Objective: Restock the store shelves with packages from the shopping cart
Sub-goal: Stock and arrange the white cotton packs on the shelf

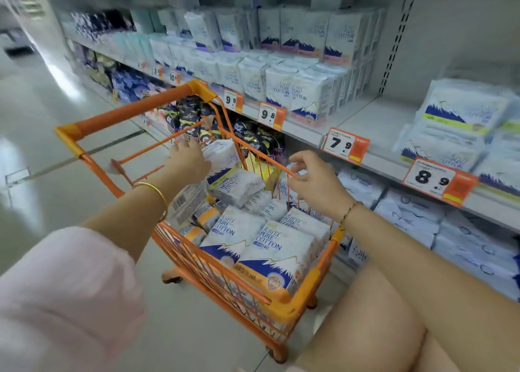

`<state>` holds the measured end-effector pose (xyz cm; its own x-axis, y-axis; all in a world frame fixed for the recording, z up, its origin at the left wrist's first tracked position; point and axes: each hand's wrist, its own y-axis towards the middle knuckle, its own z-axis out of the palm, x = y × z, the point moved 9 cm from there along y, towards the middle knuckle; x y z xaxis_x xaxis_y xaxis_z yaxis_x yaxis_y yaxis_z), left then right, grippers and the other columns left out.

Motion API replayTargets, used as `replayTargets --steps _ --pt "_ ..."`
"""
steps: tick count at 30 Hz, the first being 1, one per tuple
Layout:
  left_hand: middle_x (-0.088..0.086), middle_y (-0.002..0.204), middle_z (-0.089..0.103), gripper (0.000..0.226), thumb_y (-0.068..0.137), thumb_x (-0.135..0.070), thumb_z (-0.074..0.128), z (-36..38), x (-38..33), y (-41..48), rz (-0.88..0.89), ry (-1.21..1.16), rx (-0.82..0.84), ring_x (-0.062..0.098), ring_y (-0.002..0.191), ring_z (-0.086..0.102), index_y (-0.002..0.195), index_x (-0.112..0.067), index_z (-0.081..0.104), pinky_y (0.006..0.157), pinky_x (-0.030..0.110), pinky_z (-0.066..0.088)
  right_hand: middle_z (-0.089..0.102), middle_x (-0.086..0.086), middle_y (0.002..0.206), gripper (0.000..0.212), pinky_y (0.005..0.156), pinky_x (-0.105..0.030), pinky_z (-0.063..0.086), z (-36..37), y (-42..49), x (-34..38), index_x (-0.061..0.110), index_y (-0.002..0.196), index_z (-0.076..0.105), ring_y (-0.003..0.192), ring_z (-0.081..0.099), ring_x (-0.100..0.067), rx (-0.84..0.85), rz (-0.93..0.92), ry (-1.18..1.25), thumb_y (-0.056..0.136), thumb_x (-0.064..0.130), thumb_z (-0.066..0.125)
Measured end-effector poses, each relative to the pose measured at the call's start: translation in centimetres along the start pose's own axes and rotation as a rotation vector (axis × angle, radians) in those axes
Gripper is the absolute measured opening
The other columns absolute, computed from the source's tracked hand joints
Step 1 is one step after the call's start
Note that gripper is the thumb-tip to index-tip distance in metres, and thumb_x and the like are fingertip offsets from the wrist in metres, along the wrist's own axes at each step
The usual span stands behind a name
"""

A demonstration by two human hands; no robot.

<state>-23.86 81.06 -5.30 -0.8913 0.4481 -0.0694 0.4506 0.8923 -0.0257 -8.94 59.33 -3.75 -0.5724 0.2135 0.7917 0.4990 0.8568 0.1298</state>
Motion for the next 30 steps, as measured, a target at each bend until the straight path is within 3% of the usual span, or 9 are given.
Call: replayTargets --steps 4,10,14,16,18,21,25,27,30 --pt "0.019 0.141 0.035 0.050 0.093 -0.042 0.043 1.9 -0.7 0.1 0.021 0.085 -0.042 0.038 0.130 0.031 0.132 -0.011 0.039 0.104 0.051 0.032 0.048 -0.005 0.116 0.037 0.086 -0.046 0.052 -0.3 -0.2 -0.8 0.009 0.127 0.043 0.102 0.057 -0.027 -0.010 0.025 -0.014 0.091 0.011 0.051" --pt "0.019 0.126 0.047 0.048 0.084 -0.036 0.059 1.7 -0.9 0.6 -0.010 -0.006 -0.084 0.038 0.118 0.042 0.120 -0.014 0.037 0.097 0.050 0.034 0.047 -0.003 0.111 0.037 0.088 -0.044 0.051 -0.6 0.0 -1.9 0.009 0.126 0.044 0.102 0.055 -0.025 -0.037 0.045 -0.023 0.089 0.008 0.052" --pt "0.014 0.115 0.050 0.054 0.080 -0.029 0.068 0.1 -1.1 0.8 0.003 -0.186 -0.048 0.037 0.108 0.049 0.118 -0.012 0.035 0.096 0.050 0.040 0.048 -0.004 0.112 0.039 0.087 -0.044 0.051 -0.7 0.0 -2.0 0.010 0.126 0.044 0.101 0.055 -0.025 -0.035 0.033 -0.009 0.089 0.007 0.053" --pt "0.015 0.115 0.050 0.062 0.077 -0.024 0.073 -2.0 -2.1 0.7 0.061 -0.300 -0.010 0.035 0.105 0.051 0.123 -0.009 0.034 0.093 0.050 0.044 0.048 -0.006 0.115 0.038 0.087 -0.044 0.051 -1.1 0.1 -2.1 0.011 0.126 0.044 0.102 0.054 -0.025 -0.048 0.022 0.002 0.089 0.008 0.053" --pt "0.014 0.115 0.049 0.067 0.077 -0.019 0.074 -4.5 -3.9 0.2 0.136 -0.371 0.047 0.031 0.101 0.051 0.127 -0.006 0.032 0.090 0.042 0.047 0.048 -0.006 0.116 0.036 0.089 -0.044 0.051 -1.7 0.2 -2.2 0.012 0.124 0.045 0.103 0.054 -0.025 -0.067 0.021 0.034 0.089 0.009 0.054" --pt "0.011 0.113 0.049 0.071 0.077 -0.022 0.075 -7.2 -7.3 -1.3 0.241 -0.387 0.136 0.028 0.099 0.051 0.131 -0.013 0.029 0.088 0.040 0.045 0.048 -0.005 0.118 0.039 0.089 -0.045 0.051 -2.8 0.1 -2.5 0.012 0.127 0.043 0.103 0.056 -0.027 -0.106 0.038 0.095 0.089 0.011 0.056" --pt "0.002 0.123 0.050 0.069 0.076 -0.028 0.076 -7.9 -13.5 -3.7 0.438 -0.499 0.256 0.025 0.109 0.053 0.129 -0.024 0.031 0.100 0.040 0.043 0.045 -0.001 0.120 0.057 0.091 -0.039 0.049 -6.7 -0.5 -2.6 0.014 0.137 0.036 0.113 0.054 -0.023 -0.190 0.054 0.196 0.086 0.013 0.063" --pt "-0.003 0.126 0.049 0.067 0.077 -0.029 0.075 -7.6 -17.6 -5.0 0.556 -0.532 0.311 0.022 0.111 0.053 0.128 -0.027 0.031 0.101 0.037 0.043 0.040 -0.001 0.136 0.075 0.094 -0.033 0.045 -9.8 -1.5 -3.1 0.021 0.144 0.027 0.121 0.047 -0.018 -0.216 0.048 0.178 0.083 0.020 0.069" --pt "-0.004 0.125 0.047 0.064 0.081 -0.020 0.071 -7.6 -24.9 -7.8 0.756 -0.558 0.346 0.016 0.107 0.052 0.129 -0.023 0.029 0.083 0.017 0.044 0.026 0.006 0.152 0.089 0.102 -0.031 0.039 -15.1 -3.9 -4.5 0.033 0.147 0.018 0.130 0.039 -0.015 -0.238 0.048 0.093 0.078 0.026 0.074"
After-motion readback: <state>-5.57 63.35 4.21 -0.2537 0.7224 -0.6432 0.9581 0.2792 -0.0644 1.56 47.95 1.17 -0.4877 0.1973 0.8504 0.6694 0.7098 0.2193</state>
